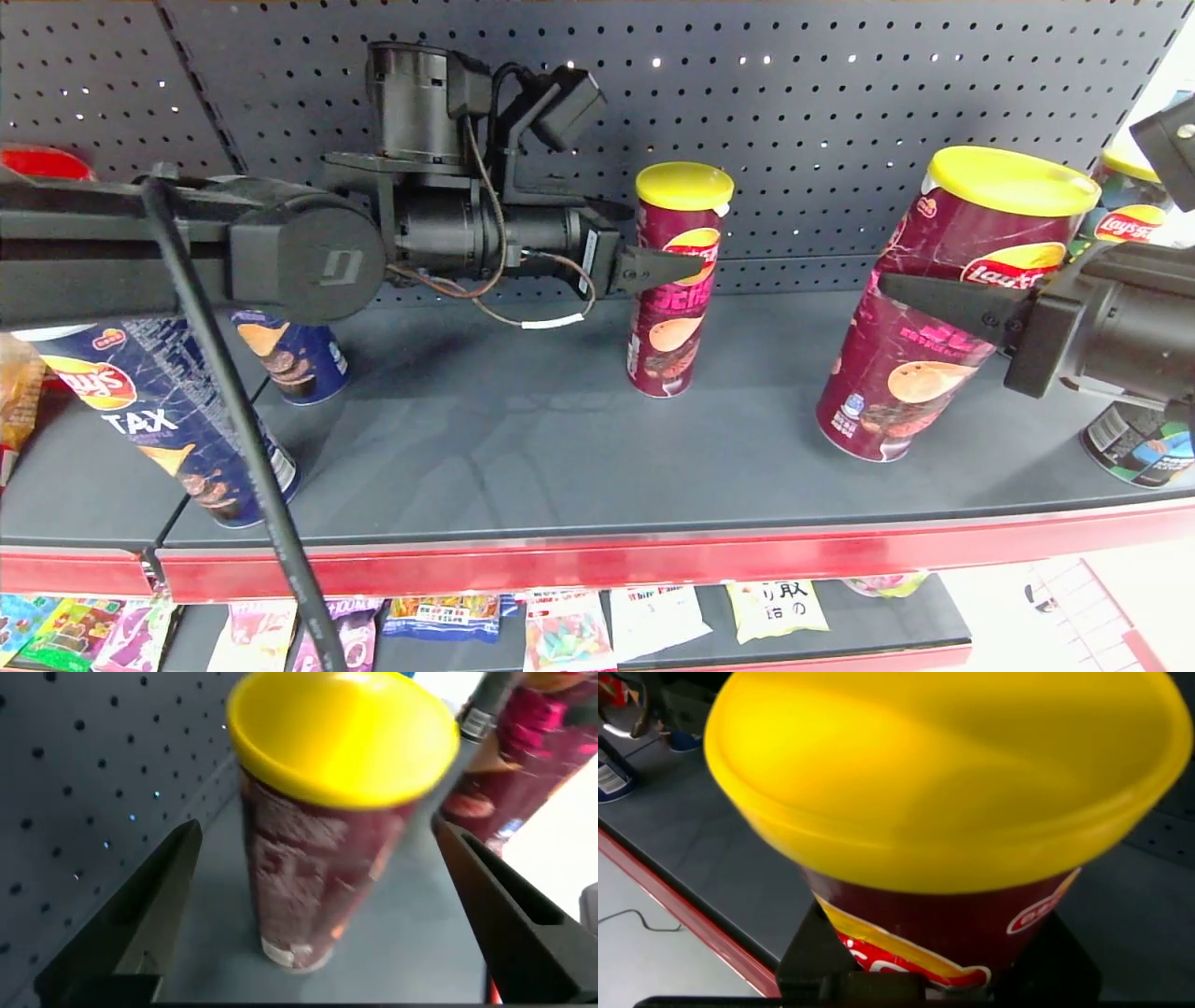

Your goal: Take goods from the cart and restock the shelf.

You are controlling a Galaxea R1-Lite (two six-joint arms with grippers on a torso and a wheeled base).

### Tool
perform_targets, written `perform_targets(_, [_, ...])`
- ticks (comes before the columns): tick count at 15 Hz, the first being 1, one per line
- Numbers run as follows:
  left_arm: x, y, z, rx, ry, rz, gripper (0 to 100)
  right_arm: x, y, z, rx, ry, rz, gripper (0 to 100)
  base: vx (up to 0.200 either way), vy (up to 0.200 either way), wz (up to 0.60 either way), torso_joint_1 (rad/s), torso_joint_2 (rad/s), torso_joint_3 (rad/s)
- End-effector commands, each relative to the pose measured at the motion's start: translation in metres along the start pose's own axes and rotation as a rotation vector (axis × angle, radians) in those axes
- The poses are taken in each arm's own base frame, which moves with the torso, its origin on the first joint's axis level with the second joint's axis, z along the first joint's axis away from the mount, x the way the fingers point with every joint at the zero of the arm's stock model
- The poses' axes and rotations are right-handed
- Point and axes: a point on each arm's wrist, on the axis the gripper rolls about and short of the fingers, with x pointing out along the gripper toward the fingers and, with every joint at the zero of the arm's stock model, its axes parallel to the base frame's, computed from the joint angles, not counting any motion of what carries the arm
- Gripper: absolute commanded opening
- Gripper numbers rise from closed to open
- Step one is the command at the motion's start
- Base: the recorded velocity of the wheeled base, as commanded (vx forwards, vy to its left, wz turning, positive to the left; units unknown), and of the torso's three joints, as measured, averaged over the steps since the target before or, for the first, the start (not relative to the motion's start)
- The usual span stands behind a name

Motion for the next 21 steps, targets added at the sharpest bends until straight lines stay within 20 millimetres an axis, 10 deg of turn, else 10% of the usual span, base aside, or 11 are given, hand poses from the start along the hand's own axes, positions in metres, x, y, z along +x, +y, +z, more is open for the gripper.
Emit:
perform_targets(1, [0.008,0.004,-0.004,-0.003,0.005,0.001,100,0.0,-0.001,0.0,0.0,0.0,-0.003,0,0.0,0.0,0.0,0.0,0.0,0.0])
perform_targets(9, [0.027,0.001,-0.01,-0.001,0.01,-0.012,100,0.001,-0.001,0.001,0.001,-0.001,-0.003,0,0.0,0.0,0.0,0.0,0.0,0.0])
perform_targets(10, [0.028,0.002,-0.01,0.001,0.009,-0.012,0,0.001,-0.001,0.001,0.004,-0.004,-0.003,0,0.0,0.0,0.0,0.0,0.0,0.0])
perform_targets(21, [0.003,-0.019,0.016,0.03,-0.06,-0.157,0,0.002,-0.002,0.005,0.002,-0.015,-0.005,0,0.0,0.0,0.0,0.0,0.0,0.0])
